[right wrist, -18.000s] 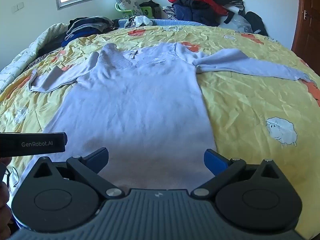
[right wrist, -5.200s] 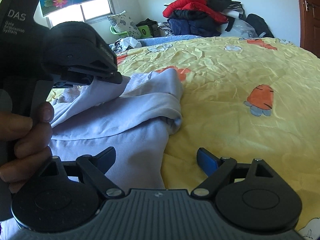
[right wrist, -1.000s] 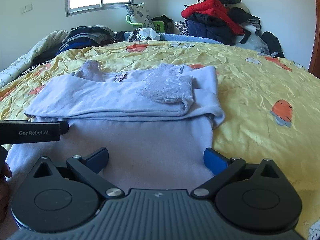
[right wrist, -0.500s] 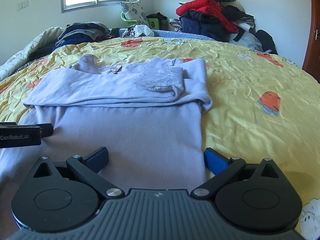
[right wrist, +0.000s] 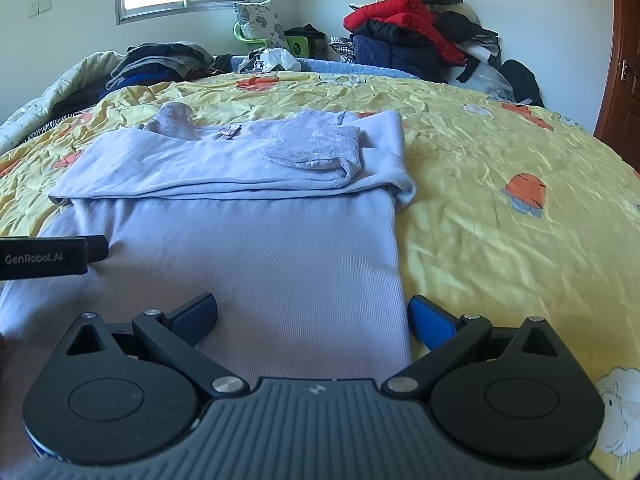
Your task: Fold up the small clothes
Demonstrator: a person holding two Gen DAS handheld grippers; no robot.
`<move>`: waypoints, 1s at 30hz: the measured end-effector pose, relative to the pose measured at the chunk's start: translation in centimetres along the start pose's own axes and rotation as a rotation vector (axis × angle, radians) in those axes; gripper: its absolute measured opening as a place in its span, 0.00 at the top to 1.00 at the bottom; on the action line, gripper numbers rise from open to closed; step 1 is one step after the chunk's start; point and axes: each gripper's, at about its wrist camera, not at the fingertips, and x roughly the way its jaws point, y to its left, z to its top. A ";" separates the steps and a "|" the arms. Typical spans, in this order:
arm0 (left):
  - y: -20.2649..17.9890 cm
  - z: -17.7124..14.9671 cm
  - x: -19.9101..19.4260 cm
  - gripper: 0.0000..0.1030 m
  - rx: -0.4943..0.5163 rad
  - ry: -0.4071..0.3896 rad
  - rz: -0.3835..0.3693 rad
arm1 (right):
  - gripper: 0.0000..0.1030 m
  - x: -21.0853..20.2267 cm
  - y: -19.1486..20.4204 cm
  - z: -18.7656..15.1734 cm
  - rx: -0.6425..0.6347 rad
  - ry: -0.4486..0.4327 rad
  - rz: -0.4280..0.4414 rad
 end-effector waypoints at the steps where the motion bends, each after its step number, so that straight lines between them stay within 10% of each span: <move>1: 0.0 0.0 0.0 0.00 0.000 0.000 0.000 | 0.01 0.0 0.0 0.0 0.000 0.000 0.000; 30: 0.1 -0.2 -0.4 0.00 -0.008 -0.011 0.005 | 0.01 -0.1 0.0 -0.2 0.005 -0.003 0.003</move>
